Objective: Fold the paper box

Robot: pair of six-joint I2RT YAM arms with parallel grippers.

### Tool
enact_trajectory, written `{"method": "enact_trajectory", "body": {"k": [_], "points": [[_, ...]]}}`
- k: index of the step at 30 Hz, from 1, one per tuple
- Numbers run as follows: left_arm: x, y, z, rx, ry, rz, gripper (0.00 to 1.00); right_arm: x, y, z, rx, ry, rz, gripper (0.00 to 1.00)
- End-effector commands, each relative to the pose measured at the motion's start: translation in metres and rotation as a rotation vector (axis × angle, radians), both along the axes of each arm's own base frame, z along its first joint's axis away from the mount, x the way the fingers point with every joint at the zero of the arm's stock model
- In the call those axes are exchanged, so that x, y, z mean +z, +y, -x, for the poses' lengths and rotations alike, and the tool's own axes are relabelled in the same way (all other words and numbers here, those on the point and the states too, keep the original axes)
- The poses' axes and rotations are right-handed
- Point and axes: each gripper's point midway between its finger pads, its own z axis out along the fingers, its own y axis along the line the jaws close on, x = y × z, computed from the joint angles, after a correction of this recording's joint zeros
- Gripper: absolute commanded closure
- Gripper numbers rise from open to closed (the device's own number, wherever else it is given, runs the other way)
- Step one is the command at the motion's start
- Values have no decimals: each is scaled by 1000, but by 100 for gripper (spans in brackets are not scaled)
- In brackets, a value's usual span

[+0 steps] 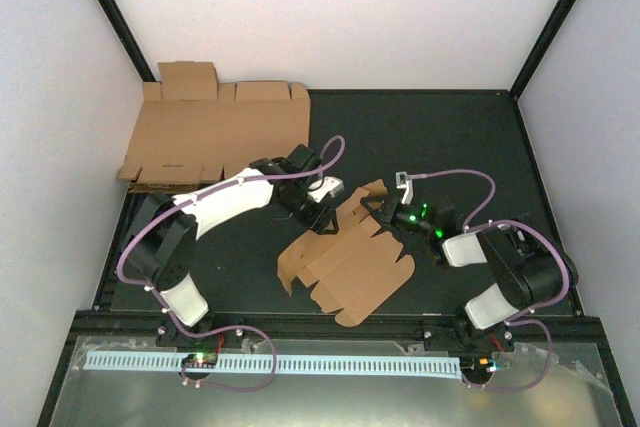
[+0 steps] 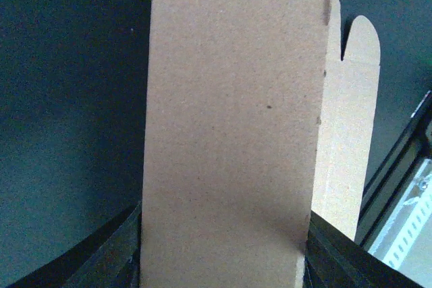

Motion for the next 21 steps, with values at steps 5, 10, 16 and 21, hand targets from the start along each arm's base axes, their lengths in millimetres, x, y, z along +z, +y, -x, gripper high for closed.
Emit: {"method": "enact_trajectory", "body": {"k": [5,10,16,21], "points": [[14,-13,3,-23,22,91,50,4,0,2,5,-49,7,90],[16,-11,3,-17,19,83,54,6,-1,3,1,-53,10,85],[22,-6,-2,6,-16,57,54,12,0,6,5,-19,1,63],[30,-5,-5,17,-52,58,54,14,-4,11,-17,64,-19,43]]}}
